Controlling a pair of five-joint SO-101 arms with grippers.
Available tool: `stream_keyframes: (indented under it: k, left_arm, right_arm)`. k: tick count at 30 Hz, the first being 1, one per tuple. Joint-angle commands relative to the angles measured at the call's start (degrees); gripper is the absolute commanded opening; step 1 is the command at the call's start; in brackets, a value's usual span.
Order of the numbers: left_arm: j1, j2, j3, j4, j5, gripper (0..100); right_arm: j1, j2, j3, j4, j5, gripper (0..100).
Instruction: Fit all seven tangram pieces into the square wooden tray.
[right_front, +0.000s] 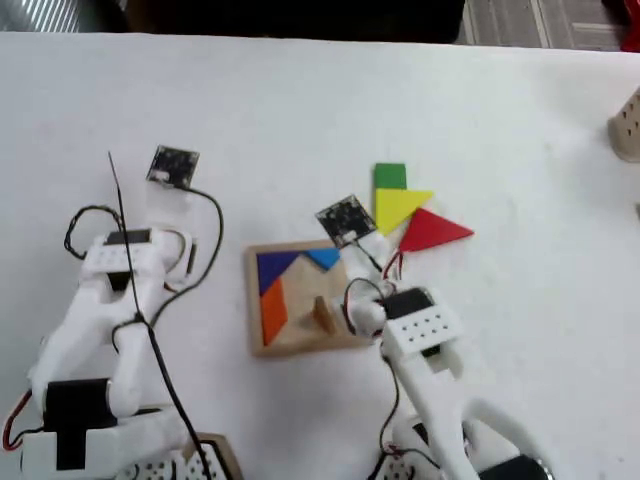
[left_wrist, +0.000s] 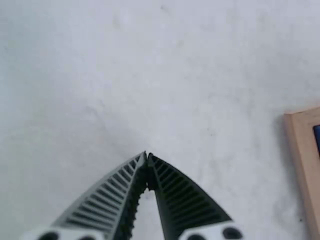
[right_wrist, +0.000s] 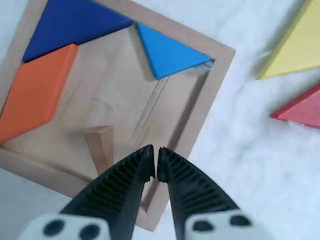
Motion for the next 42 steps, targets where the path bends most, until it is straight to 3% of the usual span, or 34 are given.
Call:
stream_keyframes:
  k: [1, 13, 19, 26, 33, 42]
  left_arm:
    - [-0.13, -0.13, -2.46, -0.7, 0.18, 3]
    - [-0.04, -0.13, -2.46, -0.97, 0.18, 3]
    - [-0.04, -0.13, -2.46, -1.05, 0.18, 3]
    - [-0.04, -0.13, -2.46, -1.05, 0.18, 3]
    - [-0.04, -0.13, -2.46, -1.05, 0.18, 3]
    - [-0.31, -0.13, -2.46, -1.05, 0.18, 3]
  right_arm:
    - [-2.07, 4.62, -5.63, -1.19, 0.35, 1.7]
    - [-12.0, 6.37, -6.42, -0.66, 0.35, 1.7]
    - [-11.91, 3.82, -6.77, 3.82, 0.26, 1.7]
    - [-6.9, -13.67, -2.2, 11.91, -2.64, 1.7]
    - [-18.42, -21.85, 7.3, 7.69, 1.67, 1.7]
    - [-22.2, -6.29, 4.66, -2.07, 1.67, 1.7]
